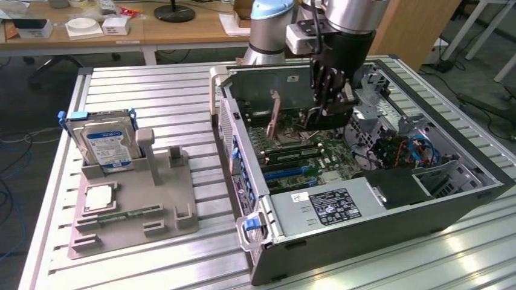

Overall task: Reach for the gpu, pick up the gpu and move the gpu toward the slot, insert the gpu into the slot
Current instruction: 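Insert the gpu into the slot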

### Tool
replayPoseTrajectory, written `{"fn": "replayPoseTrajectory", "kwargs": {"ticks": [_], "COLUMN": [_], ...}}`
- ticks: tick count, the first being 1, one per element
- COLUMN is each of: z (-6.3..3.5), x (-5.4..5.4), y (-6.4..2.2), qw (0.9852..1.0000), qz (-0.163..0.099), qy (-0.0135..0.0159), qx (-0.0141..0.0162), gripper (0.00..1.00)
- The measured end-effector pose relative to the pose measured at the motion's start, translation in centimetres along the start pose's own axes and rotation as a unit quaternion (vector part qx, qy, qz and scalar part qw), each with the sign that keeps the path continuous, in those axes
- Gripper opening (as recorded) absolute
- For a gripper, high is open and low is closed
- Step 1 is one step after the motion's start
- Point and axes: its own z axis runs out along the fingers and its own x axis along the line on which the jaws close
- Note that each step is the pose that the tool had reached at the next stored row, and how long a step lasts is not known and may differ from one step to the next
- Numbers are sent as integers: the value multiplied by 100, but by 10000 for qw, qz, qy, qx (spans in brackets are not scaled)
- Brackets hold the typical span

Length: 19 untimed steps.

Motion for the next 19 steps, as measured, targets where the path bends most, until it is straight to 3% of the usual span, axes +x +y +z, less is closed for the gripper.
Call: {"fn": "replayPoseTrajectory", "kwargs": {"ticks": [3,12,19], "z": [14,110,174], "x": [7,71,78], "y": [77,100,195], "qw": [10000,10000,10000], "qz": [2,2,1], "qy": [-1,0,0], "qx": [1,1,1], "gripper": [26,26,26]}}
